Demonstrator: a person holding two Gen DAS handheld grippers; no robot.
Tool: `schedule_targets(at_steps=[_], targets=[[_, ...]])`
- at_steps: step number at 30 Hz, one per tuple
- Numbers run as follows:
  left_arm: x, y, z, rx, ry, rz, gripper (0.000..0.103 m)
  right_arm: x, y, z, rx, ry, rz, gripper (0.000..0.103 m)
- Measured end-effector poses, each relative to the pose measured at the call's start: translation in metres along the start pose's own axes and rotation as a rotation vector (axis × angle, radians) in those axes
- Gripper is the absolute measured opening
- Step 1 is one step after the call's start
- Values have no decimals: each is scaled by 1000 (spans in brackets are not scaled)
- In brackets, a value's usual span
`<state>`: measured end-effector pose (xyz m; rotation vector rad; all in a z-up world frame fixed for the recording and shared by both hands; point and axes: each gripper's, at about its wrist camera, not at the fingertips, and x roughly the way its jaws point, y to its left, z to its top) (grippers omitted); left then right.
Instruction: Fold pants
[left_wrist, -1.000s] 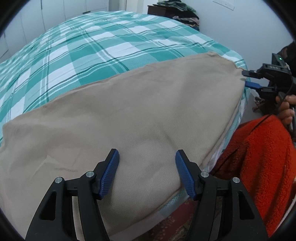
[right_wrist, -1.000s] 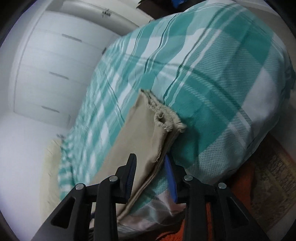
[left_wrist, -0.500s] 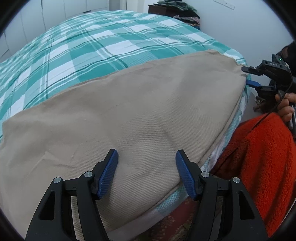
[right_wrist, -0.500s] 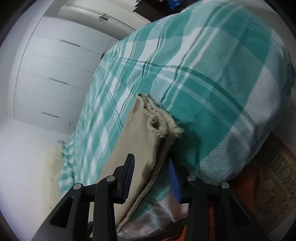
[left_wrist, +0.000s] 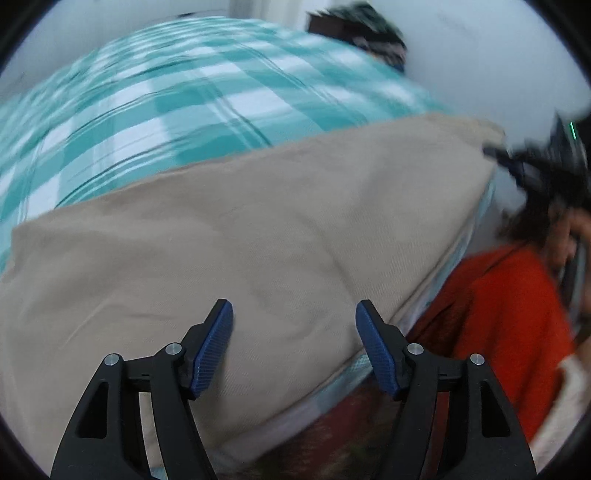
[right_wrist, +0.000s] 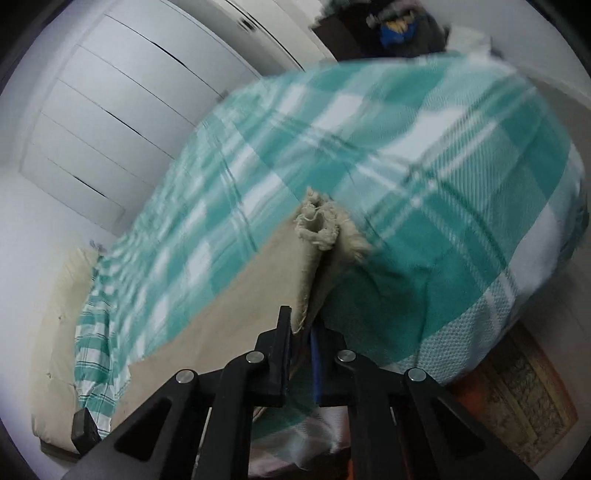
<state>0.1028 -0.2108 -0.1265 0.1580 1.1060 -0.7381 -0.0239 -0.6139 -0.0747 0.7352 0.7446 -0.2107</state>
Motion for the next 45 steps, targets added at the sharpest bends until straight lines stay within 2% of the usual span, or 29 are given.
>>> schedule_targets(at_steps=[2, 5, 11, 14, 17, 20, 22, 23, 25, 26, 28, 30, 32, 33, 34, 35, 37, 39, 40, 41, 42, 44, 45], targets=[[-21, 28, -1, -77, -37, -7, 72, -21, 26, -1, -47, -59, 42, 8], [-56, 90, -11, -216, -96, 46, 72, -48, 81, -5, -164, -122, 130, 8], [-107, 188, -67, -460, -196, 139, 72, -73, 221, -30, -490, -138, 274, 8], [-119, 223, -100, -569, -222, 163, 72, -67, 284, -66, -628, -85, 340, 8], [-124, 247, -124, -657, -245, 170, 72, -44, 329, -113, -732, -18, 369, 8], [-131, 263, -133, -719, -271, 157, 72, -3, 357, -167, -771, 72, 402, 9], [-137, 271, -136, -748, -295, 145, 72, 27, 368, -208, -800, 136, 415, 15], [-141, 270, -138, -751, -307, 144, 72, 42, 370, -225, -811, 182, 415, 24], [-142, 268, -135, -745, -320, 153, 72, 72, 366, -271, -846, 354, 417, 30], [-144, 266, -136, -738, -327, 157, 72, 78, 361, -283, -866, 389, 404, 30], [-145, 264, -136, -725, -332, 157, 72, 75, 350, -291, -903, 394, 388, 30], [-144, 248, -127, -673, -331, 159, 72, 61, 334, -267, -876, 306, 358, 30], [-141, 228, -115, -585, -332, 158, 72, 49, 311, -226, -764, 198, 305, 30], [-137, 208, -103, -502, -327, 146, 72, 45, 295, -207, -701, 139, 259, 30], [-133, 198, -96, -462, -323, 136, 72, 44, 277, -188, -649, 92, 194, 30], [-127, 183, -86, -403, -312, 119, 72, 44, 266, -177, -624, 79, 155, 30], [-109, 153, -68, -284, -278, 93, 72, 52, 255, -170, -617, 105, 136, 30], [-80, 134, -58, -191, -188, 111, 68, 70, 254, -185, -709, 196, 96, 29], [-63, 132, -57, -179, -121, 136, 56, 82, 252, -198, -761, 254, 38, 26], [-45, 137, -61, -202, -40, 148, 49, 98, 245, -213, -798, 330, -59, 23], [-39, 142, -66, -222, -23, 145, 47, 106, 235, -218, -788, 368, -91, 22], [-45, 150, -78, -245, -67, 118, 47, 108, 222, -212, -717, 387, -68, 17], [-47, 151, -78, -240, -64, 122, 47, 106, 221, -208, -702, 397, -66, 16]])
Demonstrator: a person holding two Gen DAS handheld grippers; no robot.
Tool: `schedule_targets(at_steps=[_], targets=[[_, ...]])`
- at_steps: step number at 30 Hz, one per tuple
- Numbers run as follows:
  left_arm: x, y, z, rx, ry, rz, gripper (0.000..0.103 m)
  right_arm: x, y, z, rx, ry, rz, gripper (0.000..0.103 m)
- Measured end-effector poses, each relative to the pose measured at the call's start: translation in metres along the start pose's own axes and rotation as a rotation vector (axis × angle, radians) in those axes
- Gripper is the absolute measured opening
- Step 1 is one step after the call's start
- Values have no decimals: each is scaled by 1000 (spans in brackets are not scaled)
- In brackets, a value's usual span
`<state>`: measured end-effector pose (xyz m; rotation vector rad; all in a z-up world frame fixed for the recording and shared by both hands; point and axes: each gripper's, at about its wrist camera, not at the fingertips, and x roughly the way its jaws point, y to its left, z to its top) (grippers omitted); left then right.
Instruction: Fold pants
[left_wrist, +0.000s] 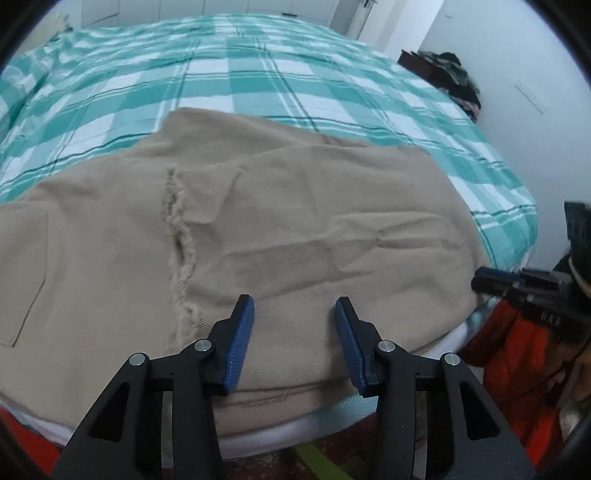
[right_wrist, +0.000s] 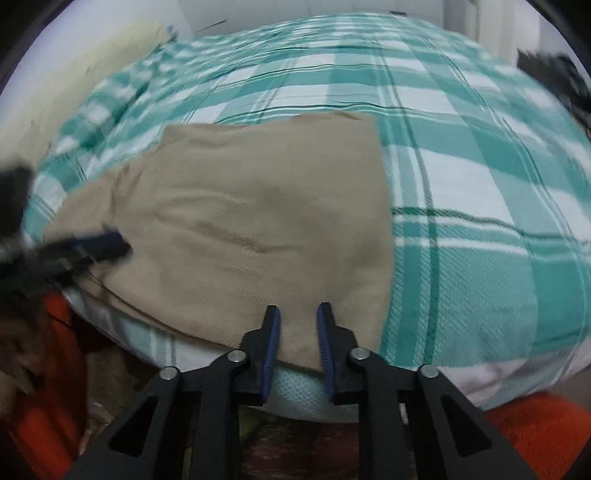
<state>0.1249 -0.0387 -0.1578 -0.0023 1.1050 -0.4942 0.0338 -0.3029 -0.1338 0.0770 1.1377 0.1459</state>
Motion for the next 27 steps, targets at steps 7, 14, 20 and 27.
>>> schedule_targets(at_steps=[7, 14, 20, 27], targets=[[-2, -1, -3, 12, -5, 22, 48, -27, 16, 46, -15, -112, 29, 16], [-2, -6, -6, 23, -13, 41, 48, 33, 18, 98, -36, -30, -27, 16], [-2, -7, -6, 30, -10, 51, 48, 47, 11, 93, 3, 2, -25, 16], [-3, -6, -7, 28, -9, 52, 48, -13, 32, 77, -63, -94, 31, 17]])
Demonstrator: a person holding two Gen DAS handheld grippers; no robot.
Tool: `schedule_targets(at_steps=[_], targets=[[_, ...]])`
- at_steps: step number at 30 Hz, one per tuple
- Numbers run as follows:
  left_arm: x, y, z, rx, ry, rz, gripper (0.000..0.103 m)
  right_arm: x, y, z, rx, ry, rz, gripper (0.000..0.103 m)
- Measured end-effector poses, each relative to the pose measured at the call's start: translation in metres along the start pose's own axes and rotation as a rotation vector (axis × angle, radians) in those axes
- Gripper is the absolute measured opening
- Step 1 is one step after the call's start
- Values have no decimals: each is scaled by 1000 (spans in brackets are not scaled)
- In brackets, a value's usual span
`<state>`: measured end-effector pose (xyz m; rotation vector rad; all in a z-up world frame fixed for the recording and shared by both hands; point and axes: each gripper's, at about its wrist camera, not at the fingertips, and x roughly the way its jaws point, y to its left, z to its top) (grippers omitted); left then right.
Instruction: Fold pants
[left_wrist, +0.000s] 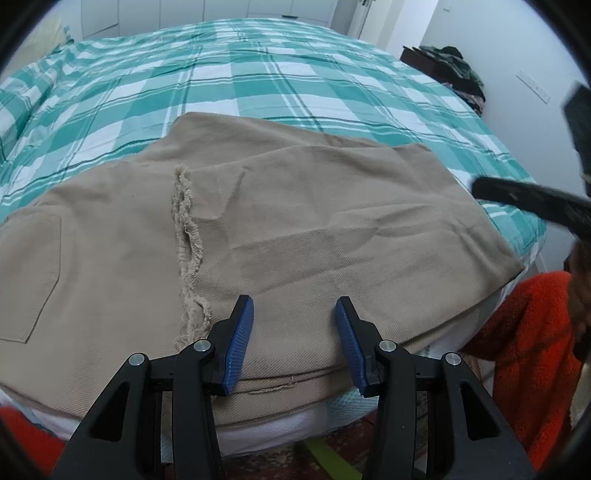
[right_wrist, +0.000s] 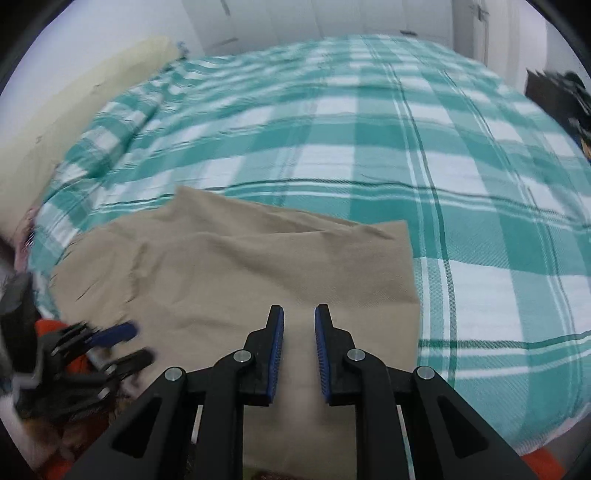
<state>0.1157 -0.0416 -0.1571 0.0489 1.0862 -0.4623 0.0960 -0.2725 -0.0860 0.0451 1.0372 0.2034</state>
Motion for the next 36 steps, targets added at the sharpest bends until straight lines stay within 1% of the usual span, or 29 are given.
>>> schedule_targets(at_steps=[3, 4, 6, 7, 8, 10, 14, 21, 31, 34, 36], targets=[[0, 0, 0, -4, -2, -1, 48, -17, 15, -19, -59, -22, 27, 18], [0, 1, 0, -5, -2, -2, 48, -18, 19, -27, -75, -22, 25, 19], [1, 1, 0, -5, 1, -5, 48, -10, 20, -45, -82, 4, 8, 19], [2, 1, 0, -2, 4, -3, 48, 2, 16, -58, -58, 45, 5, 19], [2, -1, -1, 5, 1, 2, 48, 11, 11, -64, -30, 63, 6, 20], [2, -1, -1, 6, -4, 5, 48, 16, 2, -74, 36, 57, 34, 20], [2, 1, -1, 1, -2, -1, 48, 16, -3, -71, 51, 63, 52, 20], [2, 1, -1, 1, -5, -1, 48, 17, 4, -74, 17, 49, 20, 20], [0, 2, -2, -6, 0, -5, 48, 17, 4, -76, 9, 46, 17, 20], [-8, 10, -4, -44, 7, -44, 48, 18, 4, -77, 5, 43, 19, 20], [-16, 24, -4, -106, 4, -91, 48, 13, 0, -75, 23, 44, 49, 20]])
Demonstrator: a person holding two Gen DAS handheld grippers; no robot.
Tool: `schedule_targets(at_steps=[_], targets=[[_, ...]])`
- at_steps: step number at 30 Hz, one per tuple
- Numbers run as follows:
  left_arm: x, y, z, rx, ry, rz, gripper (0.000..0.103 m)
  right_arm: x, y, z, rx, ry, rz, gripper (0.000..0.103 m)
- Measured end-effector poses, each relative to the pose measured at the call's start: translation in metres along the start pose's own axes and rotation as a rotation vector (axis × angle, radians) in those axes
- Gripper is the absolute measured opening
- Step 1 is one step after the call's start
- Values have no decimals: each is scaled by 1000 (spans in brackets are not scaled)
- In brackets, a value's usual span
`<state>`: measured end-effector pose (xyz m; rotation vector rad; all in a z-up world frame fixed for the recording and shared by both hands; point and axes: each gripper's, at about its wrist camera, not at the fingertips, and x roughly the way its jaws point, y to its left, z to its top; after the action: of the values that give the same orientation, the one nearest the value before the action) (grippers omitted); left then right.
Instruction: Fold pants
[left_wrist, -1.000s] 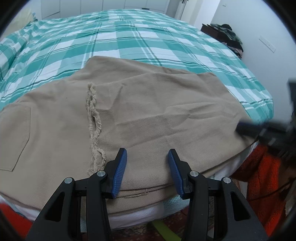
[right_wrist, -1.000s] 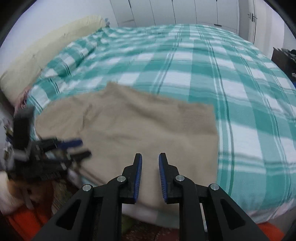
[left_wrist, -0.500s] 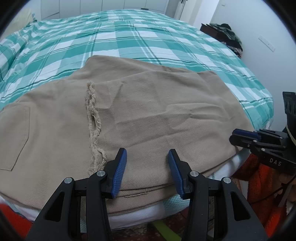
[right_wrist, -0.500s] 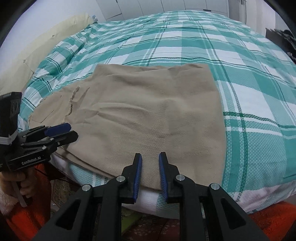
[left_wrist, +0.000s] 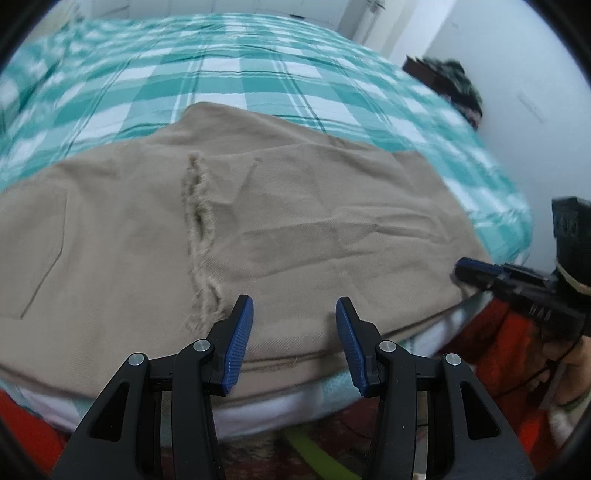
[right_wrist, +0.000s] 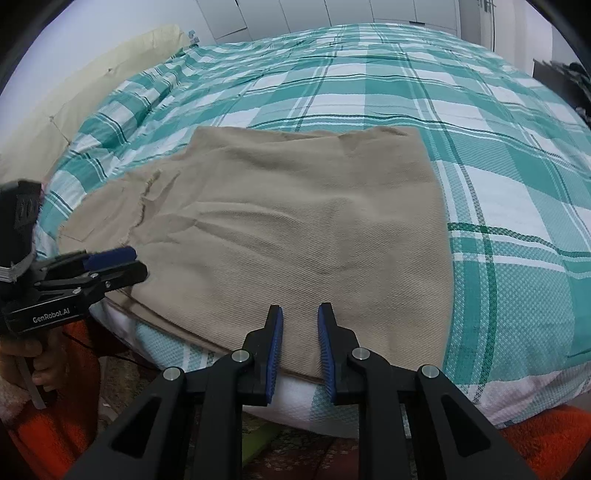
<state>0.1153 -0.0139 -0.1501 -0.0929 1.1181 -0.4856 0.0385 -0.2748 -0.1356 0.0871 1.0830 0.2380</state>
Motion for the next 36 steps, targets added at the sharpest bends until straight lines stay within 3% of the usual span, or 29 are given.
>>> schedule_targets(at_steps=[2, 4, 5, 7, 10, 14, 16, 22, 24, 26, 32, 36], targets=[[-4, 12, 2, -47, -4, -34, 48, -23, -17, 6, 101, -73, 43, 20], [-3, 20, 4, -79, 0, -61, 48, -57, -42, 8, 210, -206, 10, 21], [-2, 20, 4, -84, 3, -62, 48, -68, -52, 8, 244, -231, -20, 24], [1, 15, 5, -66, 4, -45, 49, -76, -64, 8, 252, -197, -94, 33], [3, 10, 4, -43, 5, -29, 51, -75, -52, -5, 117, -89, -184, 34], [7, 12, 5, -55, 7, -34, 51, -60, -20, -25, -30, 30, -184, 37], [6, 13, 5, -57, 7, -37, 51, -54, -14, -24, -74, 29, -263, 37], [6, 13, 3, -47, 7, -26, 48, -32, -30, -13, -9, 38, -301, 36], [6, 14, 3, -42, 10, -15, 45, -25, -35, -14, -1, 77, -350, 43], [7, 17, 3, -51, 14, -24, 45, -32, -49, -19, 71, 73, -349, 59], [10, 15, 3, -46, 18, -14, 45, -46, -55, -24, 99, 123, -383, 58], [11, 13, 3, -40, 17, -7, 49, -83, -45, -13, 82, -6, -340, 58]])
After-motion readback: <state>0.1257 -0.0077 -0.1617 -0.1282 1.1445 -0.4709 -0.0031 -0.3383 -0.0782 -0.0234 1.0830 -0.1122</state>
